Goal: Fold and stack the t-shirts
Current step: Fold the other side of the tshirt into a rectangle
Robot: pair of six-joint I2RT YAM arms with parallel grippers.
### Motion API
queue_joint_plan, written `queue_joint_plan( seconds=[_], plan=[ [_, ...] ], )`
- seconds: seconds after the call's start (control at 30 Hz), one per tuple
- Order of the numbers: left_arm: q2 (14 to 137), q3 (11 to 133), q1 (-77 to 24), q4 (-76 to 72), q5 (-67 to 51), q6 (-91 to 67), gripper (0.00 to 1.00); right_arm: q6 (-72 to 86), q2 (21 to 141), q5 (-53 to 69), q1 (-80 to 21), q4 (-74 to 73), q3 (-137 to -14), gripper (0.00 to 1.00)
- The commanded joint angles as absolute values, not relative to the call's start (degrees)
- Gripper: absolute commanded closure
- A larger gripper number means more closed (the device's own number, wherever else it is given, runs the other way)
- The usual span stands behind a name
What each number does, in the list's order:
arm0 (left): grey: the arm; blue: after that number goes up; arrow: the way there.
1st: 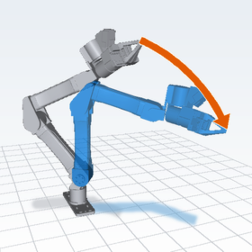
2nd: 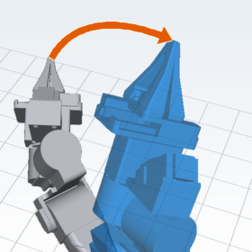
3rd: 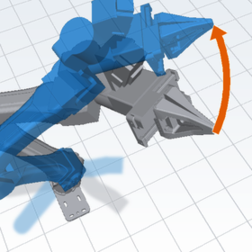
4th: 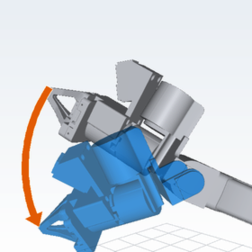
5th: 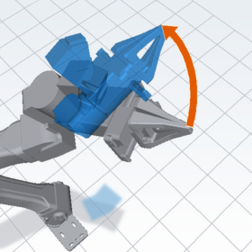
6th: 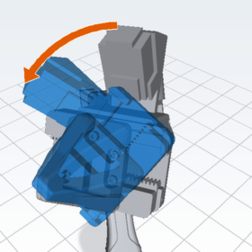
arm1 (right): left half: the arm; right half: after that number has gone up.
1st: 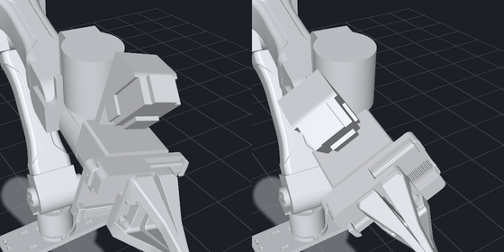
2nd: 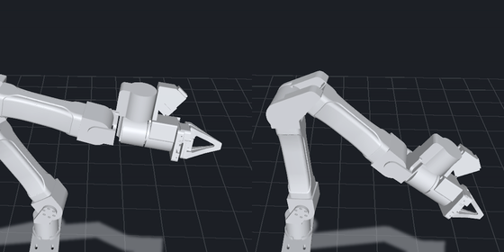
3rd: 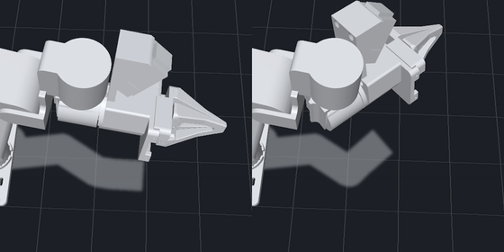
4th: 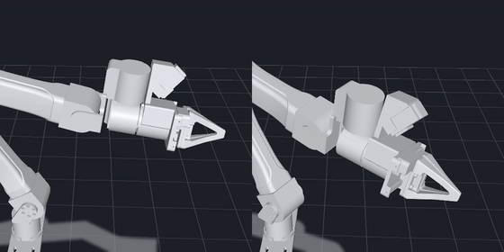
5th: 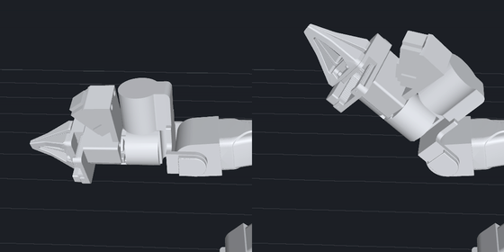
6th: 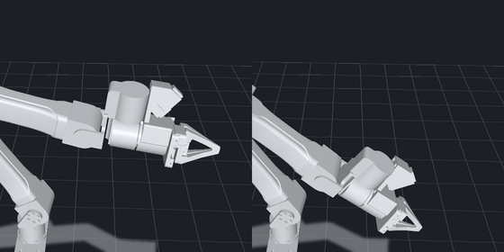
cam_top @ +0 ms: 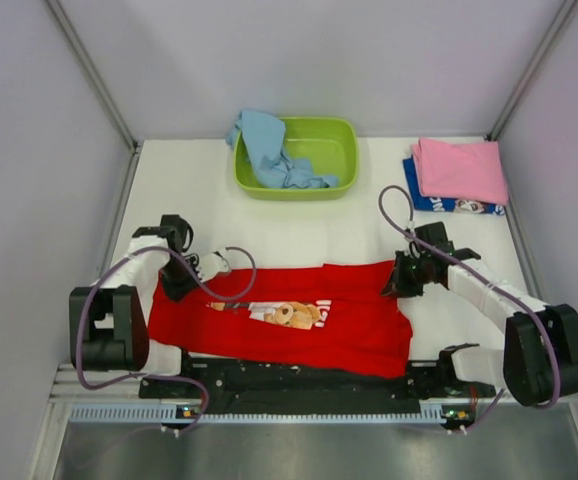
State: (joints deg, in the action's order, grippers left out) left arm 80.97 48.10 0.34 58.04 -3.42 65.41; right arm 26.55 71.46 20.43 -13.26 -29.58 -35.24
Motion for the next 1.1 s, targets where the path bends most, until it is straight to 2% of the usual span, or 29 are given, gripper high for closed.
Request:
queue_joint_plan(
  seconds=[0.0, 0.23, 0.3, 0.37, 0.4, 0.5, 0.57, 0.77, 0.83, 0.93, 1.07],
  plan=[
    [78.0, 52.4, 0.3, 51.8, -2.9, 61.9, 1.0, 25.0, 68.6, 24.6, -12.5, -28.7, -36.2, 1.0],
    [77.0, 56.1, 0.3, 46.1, -2.7, 60.5, 1.0, 22.9, 65.0, 26.3, -12.6, -32.5, -41.6, 1.0],
    [77.9, 56.9, 0.3, 50.2, -4.3, 62.4, 1.0, 22.4, 64.9, 25.9, -12.6, -35.0, -44.3, 1.0],
    [80.0, 58.5, 0.3, 60.4, -9.6, 65.8, 0.98, 22.4, 65.1, 26.2, -12.6, -35.6, -44.6, 1.0],
    [80.9, 58.3, -1.5, 62.8, -11.3, 65.5, 0.91, 22.3, 65.3, 26.4, -12.6, -35.6, -44.3, 1.0],
    [81.2, 53.5, -3.3, 61.0, -11.5, 63.8, 0.58, 22.1, 66.1, 25.9, -12.5, -35.5, -43.0, 1.0],
    [81.6, 51.4, -4.0, 58.3, -11.0, 63.2, 0.45, 21.9, 66.7, 25.8, -12.6, -35.5, -42.6, 1.0],
    [90.4, 55.5, -3.6, 60.1, -12.4, 61.4, 0.35, 20.6, 66.6, 25.1, -12.6, -35.6, -42.3, 1.0],
    [92.5, 56.2, -3.6, 60.9, -12.7, 61.6, 0.27, 20.3, 66.4, 24.9, -12.5, -35.6, -42.0, 1.0],
    [93.8, 55.4, -3.6, 60.9, -12.2, 62.4, 0.27, 20.3, 66.1, 24.8, -12.5, -35.6, -41.4, 1.0],
    [92.5, 55.0, -3.6, 65.6, -14.1, 64.4, 0.33, 20.1, 65.7, 24.1, -12.5, -35.5, -41.2, 1.0]
  ],
)
